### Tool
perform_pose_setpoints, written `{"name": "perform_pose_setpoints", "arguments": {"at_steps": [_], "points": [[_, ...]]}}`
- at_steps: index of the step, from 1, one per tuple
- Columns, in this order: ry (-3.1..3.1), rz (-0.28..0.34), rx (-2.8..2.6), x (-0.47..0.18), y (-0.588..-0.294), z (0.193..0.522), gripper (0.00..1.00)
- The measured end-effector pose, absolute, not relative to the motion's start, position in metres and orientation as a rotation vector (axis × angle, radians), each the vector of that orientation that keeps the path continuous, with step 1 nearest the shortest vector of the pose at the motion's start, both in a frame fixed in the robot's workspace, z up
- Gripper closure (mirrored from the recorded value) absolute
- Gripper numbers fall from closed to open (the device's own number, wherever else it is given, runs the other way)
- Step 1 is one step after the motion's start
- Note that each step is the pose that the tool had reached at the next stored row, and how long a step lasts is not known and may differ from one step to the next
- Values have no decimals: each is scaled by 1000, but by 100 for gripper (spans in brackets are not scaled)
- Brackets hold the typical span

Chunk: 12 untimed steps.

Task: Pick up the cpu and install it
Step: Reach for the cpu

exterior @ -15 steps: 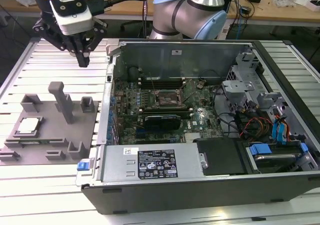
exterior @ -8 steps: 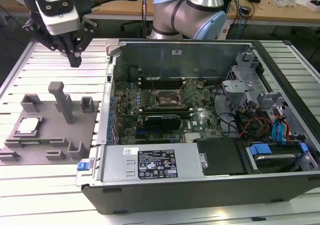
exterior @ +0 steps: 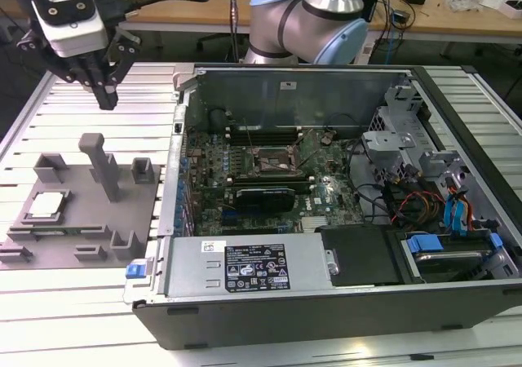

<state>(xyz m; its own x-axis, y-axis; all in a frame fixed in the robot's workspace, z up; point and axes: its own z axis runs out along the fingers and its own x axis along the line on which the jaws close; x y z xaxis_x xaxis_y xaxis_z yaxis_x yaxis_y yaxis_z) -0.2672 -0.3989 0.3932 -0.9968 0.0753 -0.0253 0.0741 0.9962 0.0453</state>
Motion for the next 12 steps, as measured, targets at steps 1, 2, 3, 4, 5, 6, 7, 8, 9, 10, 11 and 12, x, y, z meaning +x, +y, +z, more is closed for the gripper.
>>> {"name": "perform_pose_setpoints", "arguments": {"at_steps": [1,2,3,4,5,6,7,8,9,10,11,12], "points": [[3112,69,116,-269,-399,393,89],[3112,69,116,-272,-399,393,89],[3111,69,117,-277,-399,393,89],[3111,69,117,-282,-399,393,89],[3111,69,116,-284,-399,393,89],[3111,69,116,-286,-399,393,89],[3111,69,116,-290,-399,393,89],[3111,69,116,-293,-399,393,89],[3111,69,116,-295,-399,393,89],[3111,69,116,-297,-399,393,89],[3111,69,116,-299,-399,393,89],[3111,69,116,-300,-399,393,89]]}}
